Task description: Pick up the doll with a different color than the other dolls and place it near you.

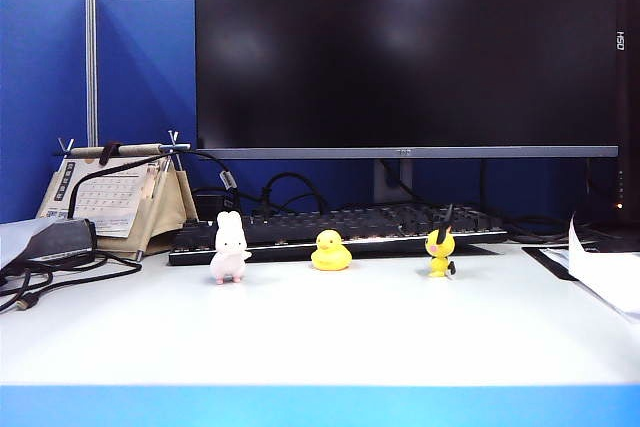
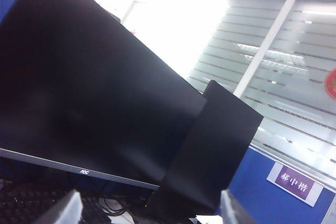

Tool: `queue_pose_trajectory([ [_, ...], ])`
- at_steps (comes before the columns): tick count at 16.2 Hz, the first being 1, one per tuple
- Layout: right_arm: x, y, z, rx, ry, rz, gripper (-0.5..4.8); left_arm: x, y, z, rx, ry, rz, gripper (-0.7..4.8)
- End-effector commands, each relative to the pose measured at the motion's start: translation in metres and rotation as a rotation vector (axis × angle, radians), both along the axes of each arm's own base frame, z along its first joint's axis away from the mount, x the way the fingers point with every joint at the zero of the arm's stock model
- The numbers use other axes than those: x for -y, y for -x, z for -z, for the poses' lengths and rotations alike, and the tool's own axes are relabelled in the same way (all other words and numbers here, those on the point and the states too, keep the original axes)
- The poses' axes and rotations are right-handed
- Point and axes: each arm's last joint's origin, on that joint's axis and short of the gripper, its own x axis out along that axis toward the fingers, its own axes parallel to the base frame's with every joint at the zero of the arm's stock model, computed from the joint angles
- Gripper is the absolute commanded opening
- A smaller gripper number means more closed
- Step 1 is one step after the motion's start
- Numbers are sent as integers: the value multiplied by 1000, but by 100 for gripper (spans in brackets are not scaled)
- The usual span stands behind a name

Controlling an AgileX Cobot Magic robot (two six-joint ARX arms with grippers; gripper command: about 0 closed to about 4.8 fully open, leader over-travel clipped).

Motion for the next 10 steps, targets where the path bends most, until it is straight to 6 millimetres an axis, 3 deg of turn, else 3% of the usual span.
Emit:
queue_pose_trajectory([
  [1,0,0,3,-13,9,-1,148,0,-2,3,-36,-4,-11,349],
  [2,0,0,3,-13,9,-2,148,0,-5,5,-62,2,-49,349],
  [4,0,0,3,-13,9,-2,148,3,-14,9,-52,-155,-78,343],
  [6,0,0,3,-13,9,-2,148,7,-33,12,-128,-247,-132,353],
  [8,0,0,3,-13,9,-2,148,14,-69,10,-165,-330,-186,405],
  [9,0,0,3,-13,9,-2,148,19,-90,15,-218,-379,-183,406],
  [10,0,0,3,-13,9,-2,148,29,-122,32,-337,-431,-143,479],
])
